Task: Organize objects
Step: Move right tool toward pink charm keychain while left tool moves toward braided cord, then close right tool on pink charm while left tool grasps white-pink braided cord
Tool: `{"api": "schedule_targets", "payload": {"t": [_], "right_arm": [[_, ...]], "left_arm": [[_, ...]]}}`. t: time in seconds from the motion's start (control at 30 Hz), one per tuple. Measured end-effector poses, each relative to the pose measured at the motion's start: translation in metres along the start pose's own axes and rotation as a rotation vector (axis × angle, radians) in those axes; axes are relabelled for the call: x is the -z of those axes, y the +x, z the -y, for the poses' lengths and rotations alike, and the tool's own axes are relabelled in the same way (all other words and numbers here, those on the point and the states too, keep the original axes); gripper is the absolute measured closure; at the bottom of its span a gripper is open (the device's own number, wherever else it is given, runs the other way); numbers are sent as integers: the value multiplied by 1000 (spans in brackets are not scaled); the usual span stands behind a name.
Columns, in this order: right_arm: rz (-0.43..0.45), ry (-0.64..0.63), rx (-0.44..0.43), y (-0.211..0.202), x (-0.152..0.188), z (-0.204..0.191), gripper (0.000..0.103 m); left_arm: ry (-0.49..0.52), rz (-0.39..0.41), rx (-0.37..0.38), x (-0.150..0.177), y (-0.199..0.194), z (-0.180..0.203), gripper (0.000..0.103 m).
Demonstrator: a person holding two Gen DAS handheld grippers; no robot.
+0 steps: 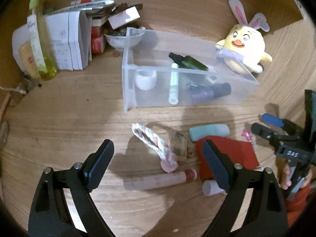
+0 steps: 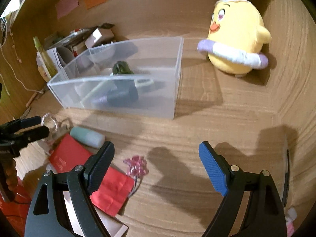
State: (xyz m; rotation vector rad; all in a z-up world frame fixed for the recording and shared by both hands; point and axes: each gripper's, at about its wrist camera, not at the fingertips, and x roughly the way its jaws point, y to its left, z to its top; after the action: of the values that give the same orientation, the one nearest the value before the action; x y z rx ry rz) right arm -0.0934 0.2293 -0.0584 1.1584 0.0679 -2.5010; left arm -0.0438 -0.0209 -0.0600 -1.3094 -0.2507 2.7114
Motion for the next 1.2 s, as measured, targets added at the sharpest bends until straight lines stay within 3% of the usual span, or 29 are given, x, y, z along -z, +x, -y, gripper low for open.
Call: {"api": "schedule_targets", "payload": {"t": [0.07,0.13,0.33,0.6,0.77,0.9,1.2], "right_arm": [[-6,0,4,0,4,0,17],[-4,-8,8,-2,6,-2,17],[-11,-79,-1,-3,6,-16,21],[-57,-99,-2,6,10,-21,51],[-71,-91,-1,10,10,-19,66],[-67,-113,7,11,9,-22,84],[-18,-102,-2,5,4,-23,85]], "left_arm": [[-10,-15,18,3,1,-2,35],[-16,-35,22,7,4,-3,46],[-40,-44,40,11,11,-6,73],[-42,-16,29,8,9,-11,85],[-66,4,10,8,7,-21,85],[-89,31,-9,9,0,-27,85],[-103,99,-28,-1,-20,-27,85]]}}
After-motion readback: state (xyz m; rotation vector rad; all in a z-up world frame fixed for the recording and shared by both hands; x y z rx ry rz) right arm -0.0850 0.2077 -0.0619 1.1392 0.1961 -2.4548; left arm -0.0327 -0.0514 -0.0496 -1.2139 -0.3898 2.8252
